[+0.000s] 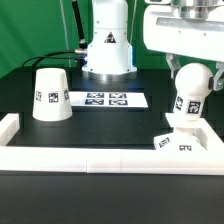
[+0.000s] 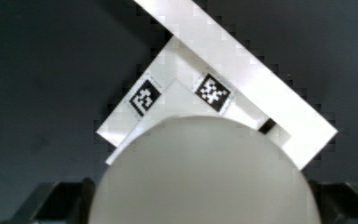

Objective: Assemble lamp

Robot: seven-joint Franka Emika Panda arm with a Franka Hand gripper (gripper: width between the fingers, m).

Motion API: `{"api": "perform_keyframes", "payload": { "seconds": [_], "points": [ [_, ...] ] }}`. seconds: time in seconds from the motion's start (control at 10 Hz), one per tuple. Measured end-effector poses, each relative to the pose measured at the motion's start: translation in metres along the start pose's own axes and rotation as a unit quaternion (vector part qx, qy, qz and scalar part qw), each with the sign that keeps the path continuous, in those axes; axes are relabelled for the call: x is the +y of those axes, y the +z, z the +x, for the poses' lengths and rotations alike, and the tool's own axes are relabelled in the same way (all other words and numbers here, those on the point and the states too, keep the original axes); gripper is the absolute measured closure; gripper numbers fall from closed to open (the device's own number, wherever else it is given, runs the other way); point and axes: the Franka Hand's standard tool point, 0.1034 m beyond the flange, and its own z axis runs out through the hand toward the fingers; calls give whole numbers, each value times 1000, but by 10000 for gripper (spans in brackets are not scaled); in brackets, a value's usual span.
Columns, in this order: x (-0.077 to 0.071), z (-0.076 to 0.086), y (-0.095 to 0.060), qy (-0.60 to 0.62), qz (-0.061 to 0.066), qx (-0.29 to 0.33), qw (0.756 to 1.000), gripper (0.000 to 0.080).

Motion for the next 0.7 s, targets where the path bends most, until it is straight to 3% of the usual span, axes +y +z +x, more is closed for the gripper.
{"api": "perform_keyframes", "payload": {
  "seconds": [0.2, 0.3, 0.7],
  "points": [
    [-1, -1, 0, -13, 2, -2, 1000, 220],
    [-1, -1, 0, -20, 3, -2, 1000, 114],
    [-1, 1, -1, -199, 3, -1, 980, 101]
  ]
}}
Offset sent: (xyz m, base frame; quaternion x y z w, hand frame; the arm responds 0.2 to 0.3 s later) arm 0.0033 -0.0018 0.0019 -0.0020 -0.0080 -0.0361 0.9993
